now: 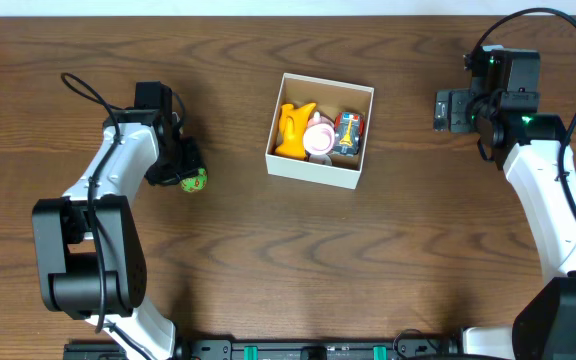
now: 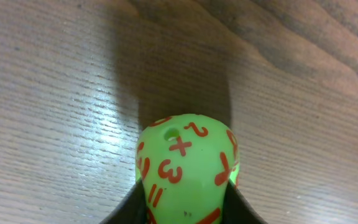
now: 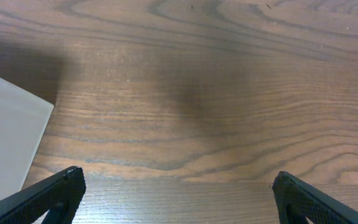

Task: Pack container
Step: 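Move the left gripper down to the green numbered ball and grasp it, then lift the green ball and carry it over the box with the left gripper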

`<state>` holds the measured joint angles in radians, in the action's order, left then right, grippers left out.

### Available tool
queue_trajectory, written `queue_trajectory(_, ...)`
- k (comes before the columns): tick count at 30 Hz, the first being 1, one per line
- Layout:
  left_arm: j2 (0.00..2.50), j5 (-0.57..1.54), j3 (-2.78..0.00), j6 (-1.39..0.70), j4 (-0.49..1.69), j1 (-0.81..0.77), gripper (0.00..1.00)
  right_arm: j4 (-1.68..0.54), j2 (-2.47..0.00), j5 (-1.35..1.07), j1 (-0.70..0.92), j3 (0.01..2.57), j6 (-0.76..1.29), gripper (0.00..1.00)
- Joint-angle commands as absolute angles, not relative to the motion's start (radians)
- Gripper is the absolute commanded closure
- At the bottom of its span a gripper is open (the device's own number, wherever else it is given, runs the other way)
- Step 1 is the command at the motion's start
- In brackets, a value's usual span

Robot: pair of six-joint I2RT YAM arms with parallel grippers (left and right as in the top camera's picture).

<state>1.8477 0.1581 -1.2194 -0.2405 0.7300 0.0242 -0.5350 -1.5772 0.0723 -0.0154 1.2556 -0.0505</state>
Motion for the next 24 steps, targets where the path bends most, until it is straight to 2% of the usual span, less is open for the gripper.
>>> queue_trajectory(1,1.842,0.151,-1.208,-0.234,0.739,0.031,0.94,-0.536,-1.569,0.078,-0.019,1.269,-0.034,0.01)
queue_trajectory(14,1.583,0.382,-1.325,-0.249,0.735,-0.003,0.94,-0.536,-1.569,0.078,-0.019,1.269,-0.034,0.01)
queue_trajectory(24,1.451,0.376,-1.325,-0.157,0.585,-0.302,0.94,-0.536,-1.569,0.078,-0.019,1.269,-0.034,0.01)
